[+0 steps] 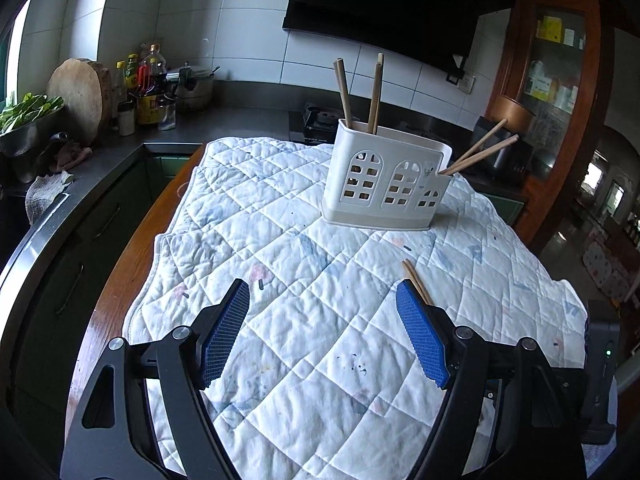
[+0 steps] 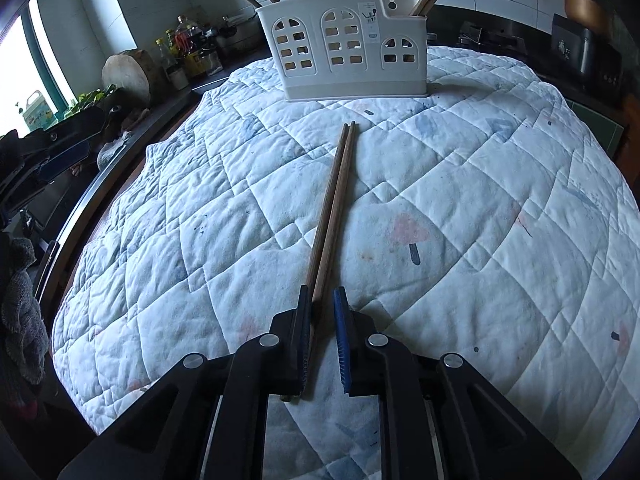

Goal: Organize utensils
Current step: 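Close the right tool on a chopstick while the left tool moves toward another, then close the left tool on the last loose chopstick on the cloth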

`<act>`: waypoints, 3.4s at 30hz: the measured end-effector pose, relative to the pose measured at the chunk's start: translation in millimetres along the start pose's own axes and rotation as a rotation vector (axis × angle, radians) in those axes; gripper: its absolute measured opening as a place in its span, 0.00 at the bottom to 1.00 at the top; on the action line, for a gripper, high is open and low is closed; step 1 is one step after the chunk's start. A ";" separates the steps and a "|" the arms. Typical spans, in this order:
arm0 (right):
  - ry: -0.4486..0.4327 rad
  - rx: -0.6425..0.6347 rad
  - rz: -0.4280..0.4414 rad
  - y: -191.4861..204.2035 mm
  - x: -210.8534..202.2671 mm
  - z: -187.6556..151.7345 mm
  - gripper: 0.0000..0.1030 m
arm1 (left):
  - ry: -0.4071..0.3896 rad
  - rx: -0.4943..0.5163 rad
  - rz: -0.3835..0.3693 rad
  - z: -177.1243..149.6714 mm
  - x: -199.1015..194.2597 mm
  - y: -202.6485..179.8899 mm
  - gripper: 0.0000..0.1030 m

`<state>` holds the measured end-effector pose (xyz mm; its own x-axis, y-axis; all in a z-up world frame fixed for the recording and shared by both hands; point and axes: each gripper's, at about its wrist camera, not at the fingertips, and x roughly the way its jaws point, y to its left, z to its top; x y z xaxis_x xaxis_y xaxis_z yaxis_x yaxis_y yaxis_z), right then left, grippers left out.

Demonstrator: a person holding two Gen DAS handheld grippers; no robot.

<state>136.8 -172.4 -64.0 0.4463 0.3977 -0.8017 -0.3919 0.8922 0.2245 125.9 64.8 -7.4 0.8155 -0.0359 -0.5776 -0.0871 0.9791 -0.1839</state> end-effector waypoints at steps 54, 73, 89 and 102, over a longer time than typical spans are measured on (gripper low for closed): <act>-0.099 0.005 -0.051 -9.2 -29.3 1.1 0.06 | 0.132 0.008 -0.093 -49.3 13.8 -40.7 0.73; -0.227 -0.007 -0.024 -34.7 -82.2 8.6 0.06 | 0.299 0.056 -0.200 -93.0 54.0 -114.0 0.27; -0.236 -0.009 -0.009 -33.9 -85.2 9.4 0.06 | 0.331 0.062 -0.140 -90.1 72.6 -124.7 0.11; -0.249 -0.020 -0.025 -29.9 -90.5 12.8 0.06 | 0.360 0.047 -0.168 -89.1 71.1 -103.2 0.09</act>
<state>118.4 -232.3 9.0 0.6394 0.4186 -0.6449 -0.3933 0.8988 0.1935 141.9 -56.6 -100.4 0.5625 -0.2563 -0.7861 0.0635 0.9613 -0.2680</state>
